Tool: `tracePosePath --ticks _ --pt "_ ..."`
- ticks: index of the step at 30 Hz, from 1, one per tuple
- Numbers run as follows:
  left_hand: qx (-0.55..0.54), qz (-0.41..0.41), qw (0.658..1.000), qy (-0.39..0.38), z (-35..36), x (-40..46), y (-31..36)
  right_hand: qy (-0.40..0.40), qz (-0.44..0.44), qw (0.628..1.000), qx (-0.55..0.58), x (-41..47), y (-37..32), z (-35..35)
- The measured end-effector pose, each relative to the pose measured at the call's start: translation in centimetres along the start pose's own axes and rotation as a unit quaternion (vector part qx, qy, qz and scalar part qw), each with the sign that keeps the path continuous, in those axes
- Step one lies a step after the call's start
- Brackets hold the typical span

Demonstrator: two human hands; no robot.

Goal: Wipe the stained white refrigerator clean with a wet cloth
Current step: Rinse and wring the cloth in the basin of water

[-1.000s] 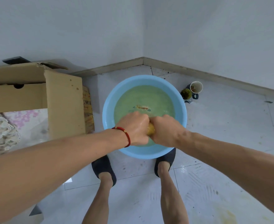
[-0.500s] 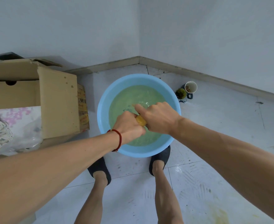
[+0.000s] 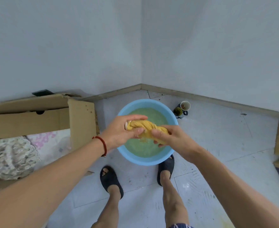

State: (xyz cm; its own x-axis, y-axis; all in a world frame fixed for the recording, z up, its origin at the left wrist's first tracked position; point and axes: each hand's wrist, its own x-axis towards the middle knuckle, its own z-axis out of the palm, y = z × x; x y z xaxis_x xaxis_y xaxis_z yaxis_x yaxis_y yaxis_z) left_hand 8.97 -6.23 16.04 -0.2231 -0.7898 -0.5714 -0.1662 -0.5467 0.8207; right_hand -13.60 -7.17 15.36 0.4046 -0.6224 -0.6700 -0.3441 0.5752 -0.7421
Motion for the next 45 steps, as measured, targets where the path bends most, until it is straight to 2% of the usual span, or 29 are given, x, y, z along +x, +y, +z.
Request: tracePosePath --ticks 3,5,8,10,12,15,18,23,26,27,28,30,31,33,34,36,39,42,45 --pt "-0.017 0.057 0.996 0.066 -0.1 -3.2 3.9 0.025 0.046 0.972 0.228 -3.7 -2.8 2.2" --pt "-0.033 0.086 0.991 0.098 -0.4 -5.6 7.0 0.033 0.055 0.960 0.274 -6.1 -5.1 4.0" --pt "0.010 0.144 0.987 0.074 -1.4 -9.3 11.2 0.051 0.002 0.975 0.214 -9.2 -8.1 5.9" --pt "0.098 0.177 0.979 0.010 -2.2 -11.3 13.8 0.044 -0.076 0.984 0.156 -10.8 -10.9 6.6" --pt "0.170 0.199 0.965 0.010 -3.2 -12.9 15.6 0.073 -0.147 0.983 0.082 -12.1 -13.4 7.6" --pt "0.248 0.213 0.939 0.108 -4.7 -15.1 18.0 0.187 -0.206 0.959 0.058 -13.7 -16.5 9.0" --pt "0.272 0.235 0.920 0.156 -5.7 -16.7 18.9 0.243 -0.248 0.937 0.047 -15.1 -18.4 9.7" --pt "0.244 0.197 0.944 0.105 -7.0 -18.2 20.3 0.285 -0.324 0.902 -0.037 -16.8 -19.8 9.8" --pt "0.279 0.209 0.929 0.121 -7.8 -18.9 21.3 0.337 -0.376 0.854 -0.125 -18.6 -20.9 9.9" --pt "0.280 0.208 0.929 0.120 -8.1 -19.2 21.7 0.352 -0.394 0.832 -0.170 -19.2 -21.4 10.1" --pt "0.269 0.200 0.935 0.115 -8.3 -19.2 21.9 0.344 -0.402 0.826 -0.193 -19.7 -21.8 10.2" --pt "0.253 0.170 0.946 0.109 -8.1 -19.3 22.2 0.261 -0.394 0.872 -0.131 -20.6 -22.9 10.4" --pt "0.266 0.179 0.940 0.120 -7.9 -19.2 22.2 0.221 -0.392 0.889 -0.087 -20.7 -23.5 10.2" --pt "0.255 0.253 0.926 0.112 -7.4 -19.5 22.3 0.193 -0.383 0.903 -0.042 -20.9 -24.6 9.8" --pt "0.225 0.300 0.924 0.078 -7.0 -19.6 22.6 0.182 -0.379 0.907 -0.040 -20.8 -25.1 9.5" --pt "0.143 0.316 0.938 -0.001 -6.4 -20.0 23.2 0.162 -0.370 0.913 -0.052 -20.7 -25.5 8.8" --pt "0.061 0.298 0.953 -0.011 -5.5 -20.4 23.8 0.177 -0.360 0.911 -0.095 -20.6 -25.8 8.0" --pt "0.041 0.290 0.956 -0.026 -5.3 -20.3 23.9 0.265 -0.345 0.881 -0.184 -20.4 -25.9 7.9" --pt "-0.014 0.285 0.958 -0.038 -5.6 -20.0 24.0 0.257 -0.311 0.905 -0.133 -20.4 -25.8 7.6"
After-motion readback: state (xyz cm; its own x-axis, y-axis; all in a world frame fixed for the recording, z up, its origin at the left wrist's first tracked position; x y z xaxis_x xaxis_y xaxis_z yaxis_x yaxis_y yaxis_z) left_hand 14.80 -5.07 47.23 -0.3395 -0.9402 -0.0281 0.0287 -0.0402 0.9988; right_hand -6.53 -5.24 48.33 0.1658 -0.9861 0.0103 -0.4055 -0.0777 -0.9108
